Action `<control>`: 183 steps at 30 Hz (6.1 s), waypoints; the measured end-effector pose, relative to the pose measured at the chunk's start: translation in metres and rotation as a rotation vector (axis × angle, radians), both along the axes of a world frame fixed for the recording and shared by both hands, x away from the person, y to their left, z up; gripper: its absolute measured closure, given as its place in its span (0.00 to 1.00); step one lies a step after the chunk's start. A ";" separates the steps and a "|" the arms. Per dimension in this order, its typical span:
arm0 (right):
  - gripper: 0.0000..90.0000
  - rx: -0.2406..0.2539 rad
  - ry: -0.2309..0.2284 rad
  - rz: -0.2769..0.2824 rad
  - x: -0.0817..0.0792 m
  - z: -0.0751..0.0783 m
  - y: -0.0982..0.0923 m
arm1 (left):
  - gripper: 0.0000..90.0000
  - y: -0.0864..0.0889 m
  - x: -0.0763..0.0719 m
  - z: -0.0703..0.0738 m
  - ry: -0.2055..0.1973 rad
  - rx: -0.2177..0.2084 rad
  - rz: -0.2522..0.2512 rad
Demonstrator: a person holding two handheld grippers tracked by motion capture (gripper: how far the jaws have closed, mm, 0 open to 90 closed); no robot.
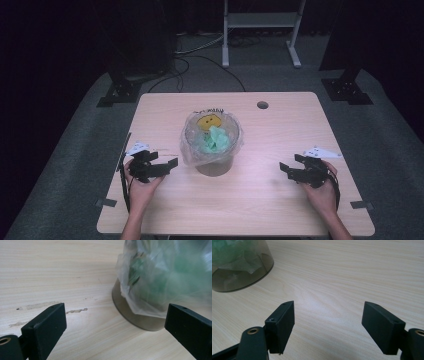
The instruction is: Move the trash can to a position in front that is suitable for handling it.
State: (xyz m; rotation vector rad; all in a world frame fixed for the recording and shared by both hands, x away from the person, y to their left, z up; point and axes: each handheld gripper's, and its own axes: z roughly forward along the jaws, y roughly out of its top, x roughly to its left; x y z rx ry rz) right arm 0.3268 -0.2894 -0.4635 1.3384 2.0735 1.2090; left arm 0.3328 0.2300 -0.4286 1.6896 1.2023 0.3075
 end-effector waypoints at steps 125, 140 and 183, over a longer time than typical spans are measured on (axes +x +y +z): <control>0.97 0.027 -0.076 0.151 0.083 0.131 0.152 | 0.98 -0.048 0.019 0.074 -0.291 -0.331 -0.123; 0.99 0.145 0.053 0.301 0.079 0.146 0.165 | 0.97 -0.074 0.019 0.071 -0.273 -0.309 -0.226; 0.79 0.422 0.296 0.477 0.097 0.146 0.199 | 0.96 -0.098 0.026 0.058 -0.225 -0.251 -0.291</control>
